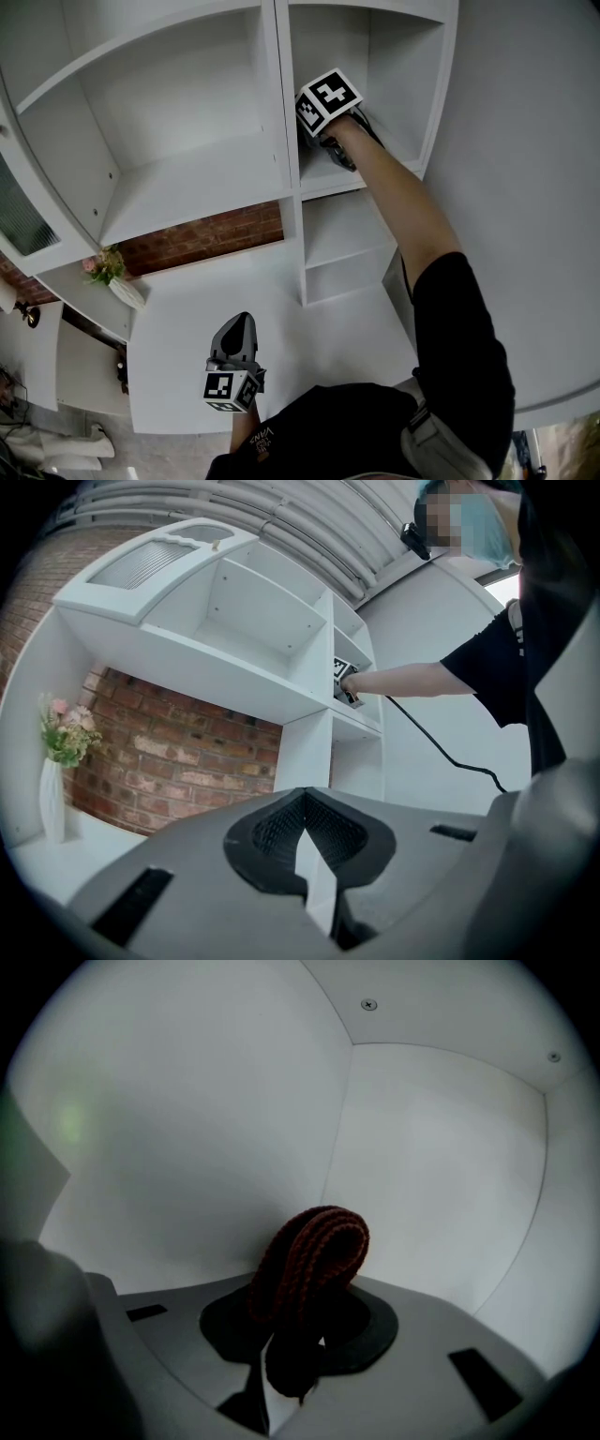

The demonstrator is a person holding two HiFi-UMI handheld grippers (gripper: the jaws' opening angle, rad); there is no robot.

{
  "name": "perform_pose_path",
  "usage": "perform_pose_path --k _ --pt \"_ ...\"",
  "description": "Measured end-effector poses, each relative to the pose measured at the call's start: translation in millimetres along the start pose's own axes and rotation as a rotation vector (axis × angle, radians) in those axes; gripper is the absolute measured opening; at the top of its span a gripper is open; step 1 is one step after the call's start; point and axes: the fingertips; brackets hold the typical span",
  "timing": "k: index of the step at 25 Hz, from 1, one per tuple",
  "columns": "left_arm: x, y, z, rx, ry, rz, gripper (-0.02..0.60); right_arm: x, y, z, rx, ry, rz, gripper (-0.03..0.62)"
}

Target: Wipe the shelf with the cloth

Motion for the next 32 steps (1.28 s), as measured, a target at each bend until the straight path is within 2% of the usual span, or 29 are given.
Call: perform_pose_path --k 5,10,13,17,20,26,32 --pt "0.9 -0.6 2.1 -0.012 0.004 0.005 0.006 -6.4 8.2 24.7 -0.083 0.012 -0.052 0.095" --pt "-1.6 0.9 -0.8 -0.009 0.015 0.004 0.006 -18.1 23.4 64.5 -0.248 0.085 -0.130 0.095" --pt "-6.6 1.3 -1.0 -0.012 0.021 -0.001 0.006 -24.9 34.1 86.8 -0.364 0.173 -0.198 0.095" --pt "-6.4 0.8 2.5 -0.022 0.024 -0.001 0.006 -33.8 48.5 115.9 -0.547 0.371 -0.328 0.095" --pt "-6.3 1.3 2.1 -0.022 0.026 -0.002 0.006 -38.7 58.3 133.2 -0.652 0.470 -0.408 0.094" --pt "-11.9 2.7 -3.5 -0.012 0.030 -0.009 0.006 -46.4 63.8 145.5 -0.715 0.510 -0.462 0.094" --pt "-15.8 4.1 -1.4 -0.016 0.041 -0.015 0.006 -47.6 66.9 150.4 -0.779 0.596 -0.502 0.094"
Point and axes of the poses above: the fingertips, and each gripper's own axes: y backward along the fingers, z to its right, x out of its top, and after that the axes turned 14 degrees about -y, right-handed
